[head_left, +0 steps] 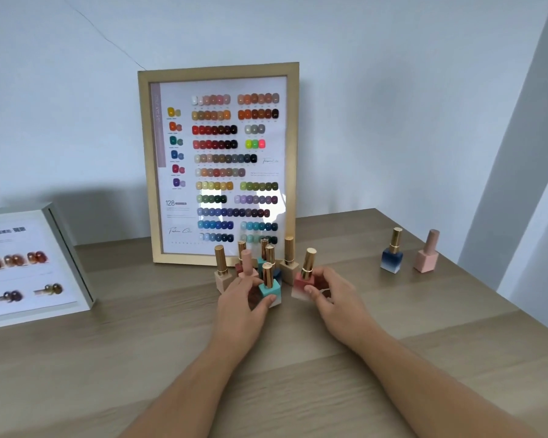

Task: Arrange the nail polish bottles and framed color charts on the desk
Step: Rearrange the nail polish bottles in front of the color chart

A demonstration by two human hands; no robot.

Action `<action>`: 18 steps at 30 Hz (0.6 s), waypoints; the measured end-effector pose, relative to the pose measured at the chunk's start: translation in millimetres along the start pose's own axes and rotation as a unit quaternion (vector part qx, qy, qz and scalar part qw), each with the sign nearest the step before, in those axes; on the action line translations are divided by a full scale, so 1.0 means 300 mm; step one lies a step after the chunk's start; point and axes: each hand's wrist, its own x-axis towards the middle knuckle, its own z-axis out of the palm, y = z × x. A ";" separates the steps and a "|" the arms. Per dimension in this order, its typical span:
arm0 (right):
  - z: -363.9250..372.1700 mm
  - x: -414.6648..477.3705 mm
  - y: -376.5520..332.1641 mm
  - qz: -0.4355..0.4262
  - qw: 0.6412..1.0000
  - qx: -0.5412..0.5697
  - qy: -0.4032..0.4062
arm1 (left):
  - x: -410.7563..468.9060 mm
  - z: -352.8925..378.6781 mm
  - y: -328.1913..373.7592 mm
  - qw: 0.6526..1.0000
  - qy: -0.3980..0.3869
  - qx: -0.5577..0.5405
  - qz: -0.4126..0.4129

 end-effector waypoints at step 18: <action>-0.542 -0.103 0.397 0.149 0.965 -0.052 0.212 | 0.059 0.541 0.480 0.978 -0.142 -0.147 0.046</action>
